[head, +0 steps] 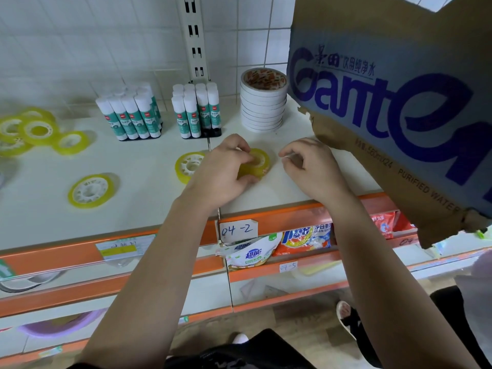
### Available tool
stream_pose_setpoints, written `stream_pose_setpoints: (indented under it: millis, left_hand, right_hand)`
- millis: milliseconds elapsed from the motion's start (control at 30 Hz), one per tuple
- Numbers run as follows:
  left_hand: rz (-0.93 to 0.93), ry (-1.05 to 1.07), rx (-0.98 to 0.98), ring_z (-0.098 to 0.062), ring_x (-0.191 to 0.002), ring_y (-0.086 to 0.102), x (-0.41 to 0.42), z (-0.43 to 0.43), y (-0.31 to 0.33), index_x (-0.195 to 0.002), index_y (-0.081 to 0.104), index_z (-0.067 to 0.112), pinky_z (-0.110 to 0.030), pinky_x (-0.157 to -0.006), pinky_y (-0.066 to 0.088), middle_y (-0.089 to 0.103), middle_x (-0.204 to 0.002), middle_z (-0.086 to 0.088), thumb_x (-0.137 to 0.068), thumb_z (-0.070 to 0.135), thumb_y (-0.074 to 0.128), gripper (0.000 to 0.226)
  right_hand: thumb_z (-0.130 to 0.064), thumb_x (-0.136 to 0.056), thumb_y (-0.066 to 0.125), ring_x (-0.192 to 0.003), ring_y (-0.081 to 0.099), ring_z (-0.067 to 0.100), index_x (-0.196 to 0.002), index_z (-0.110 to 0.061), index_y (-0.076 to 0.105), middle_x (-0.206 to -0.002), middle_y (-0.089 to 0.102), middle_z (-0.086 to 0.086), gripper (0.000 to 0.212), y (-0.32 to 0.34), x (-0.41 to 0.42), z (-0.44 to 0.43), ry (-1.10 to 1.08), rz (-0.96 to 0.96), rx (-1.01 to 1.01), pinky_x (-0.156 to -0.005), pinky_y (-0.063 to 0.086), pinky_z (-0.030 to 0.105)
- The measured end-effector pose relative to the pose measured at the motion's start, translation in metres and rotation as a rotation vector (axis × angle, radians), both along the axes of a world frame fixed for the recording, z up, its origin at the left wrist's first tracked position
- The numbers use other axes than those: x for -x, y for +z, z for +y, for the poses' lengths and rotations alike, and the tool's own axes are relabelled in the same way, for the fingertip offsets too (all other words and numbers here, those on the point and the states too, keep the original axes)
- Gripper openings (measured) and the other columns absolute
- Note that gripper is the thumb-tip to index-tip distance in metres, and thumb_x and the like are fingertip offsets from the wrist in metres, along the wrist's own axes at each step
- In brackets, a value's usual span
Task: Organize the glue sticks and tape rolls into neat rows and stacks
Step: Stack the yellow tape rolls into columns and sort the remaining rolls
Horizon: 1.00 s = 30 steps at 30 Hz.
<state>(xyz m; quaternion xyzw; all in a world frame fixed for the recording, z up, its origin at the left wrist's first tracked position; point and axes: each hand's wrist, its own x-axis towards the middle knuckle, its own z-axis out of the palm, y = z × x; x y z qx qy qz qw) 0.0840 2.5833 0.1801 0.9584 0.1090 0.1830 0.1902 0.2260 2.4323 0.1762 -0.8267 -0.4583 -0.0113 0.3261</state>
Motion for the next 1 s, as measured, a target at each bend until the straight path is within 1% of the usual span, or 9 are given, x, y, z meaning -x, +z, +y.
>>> stream_pose_setpoints:
  millis: [100,333,533,633,700,767,867,933,1000]
  left_hand:
    - [0.019,0.011,0.008,-0.023,-0.096,0.058,-0.002,0.001,0.000,-0.113,0.072,0.008,-0.027,-0.083,0.043,0.055,-0.121,-0.007,-0.080,0.022,0.078,0.037]
    - [0.056,0.029,0.020,-0.023,-0.103,0.055,-0.004,0.001,0.004,-0.112,0.073,0.010,-0.031,-0.084,0.043,0.054,-0.119,-0.004,-0.079,0.023,0.078,0.035]
    - [0.052,0.010,0.050,-0.020,-0.111,0.055,0.007,0.002,0.013,-0.125,0.066,0.014,-0.035,-0.094,0.046,0.056,-0.123,-0.002,-0.078,0.032,0.079,0.052]
    - [-0.066,0.032,0.036,-0.023,-0.106,0.060,0.024,0.009,0.023,-0.120,0.068,0.013,-0.040,-0.090,0.050,0.062,-0.117,-0.005,-0.084,0.032,0.074,0.042]
    - [-0.155,0.109,-0.030,-0.025,-0.098,0.064,0.042,0.019,0.029,-0.113,0.071,0.012,-0.041,-0.082,0.053,0.066,-0.110,-0.005,-0.088,0.033,0.068,0.033]
    - [-0.213,0.219,-0.121,-0.028,-0.089,0.066,0.064,0.032,0.033,-0.106,0.073,0.012,-0.040,-0.076,0.054,0.069,-0.101,-0.005,-0.089,0.035,0.060,0.032]
    - [-0.221,0.382,-0.219,-0.032,-0.086,0.066,0.103,0.058,0.033,-0.100,0.074,0.014,-0.044,-0.076,0.052,0.070,-0.096,-0.006,-0.088,0.035,0.058,0.029]
    - [-0.192,0.478,-0.244,-0.031,-0.086,0.066,0.132,0.074,0.031,-0.099,0.074,0.016,-0.042,-0.078,0.049,0.069,-0.095,-0.004,-0.087,0.038,0.057,0.030]
    - [-0.174,0.552,-0.225,-0.029,-0.088,0.066,0.163,0.085,0.028,-0.100,0.074,0.018,-0.042,-0.081,0.046,0.068,-0.096,-0.002,-0.088,0.039,0.057,0.029]
  right_hand:
    - [-0.012,-0.090,0.062,-0.099,0.056,0.017,-0.103,-0.012,0.070,-0.100,0.061,-0.006,0.016,0.001,0.000,0.001,-0.011,-0.005,0.007,-0.085,0.048,0.033]
    - [-0.013,-0.091,0.061,-0.095,0.057,0.017,-0.104,-0.013,0.070,-0.098,0.057,-0.009,0.016,0.000,0.000,0.001,-0.004,0.005,0.008,-0.082,0.046,0.028]
    - [-0.009,-0.091,0.060,-0.102,0.058,0.015,-0.105,-0.013,0.069,-0.110,0.065,-0.001,0.017,0.012,0.005,0.004,-0.010,0.055,-0.103,-0.089,0.050,0.038]
    - [-0.010,-0.091,0.060,-0.100,0.059,0.016,-0.106,-0.018,0.068,-0.109,0.065,-0.002,0.019,0.024,0.013,0.020,0.000,0.047,-0.171,-0.086,0.051,0.040]
    - [-0.010,-0.091,0.060,-0.096,0.060,0.011,-0.107,-0.019,0.068,-0.107,0.065,-0.005,0.020,0.033,0.025,0.038,0.031,0.058,-0.222,-0.084,0.052,0.032]
    - [-0.011,-0.091,0.060,-0.092,0.060,0.008,-0.107,-0.019,0.069,-0.103,0.064,-0.007,0.021,0.040,0.043,0.060,0.086,0.071,-0.266,-0.080,0.050,0.023]
    - [-0.010,-0.089,0.060,-0.086,0.060,0.003,-0.106,-0.017,0.070,-0.100,0.066,-0.006,0.021,0.042,0.075,0.096,0.210,0.074,-0.290,-0.077,0.045,0.011]
    - [-0.015,-0.088,0.058,-0.085,0.061,0.005,-0.105,-0.016,0.070,-0.099,0.067,-0.003,0.021,0.041,0.098,0.118,0.282,0.095,-0.286,-0.077,0.046,0.012]
    - [-0.017,-0.087,0.056,-0.088,0.062,0.011,-0.104,-0.016,0.070,-0.098,0.066,-0.005,0.022,0.039,0.122,0.139,0.327,0.105,-0.276,-0.079,0.050,0.023]
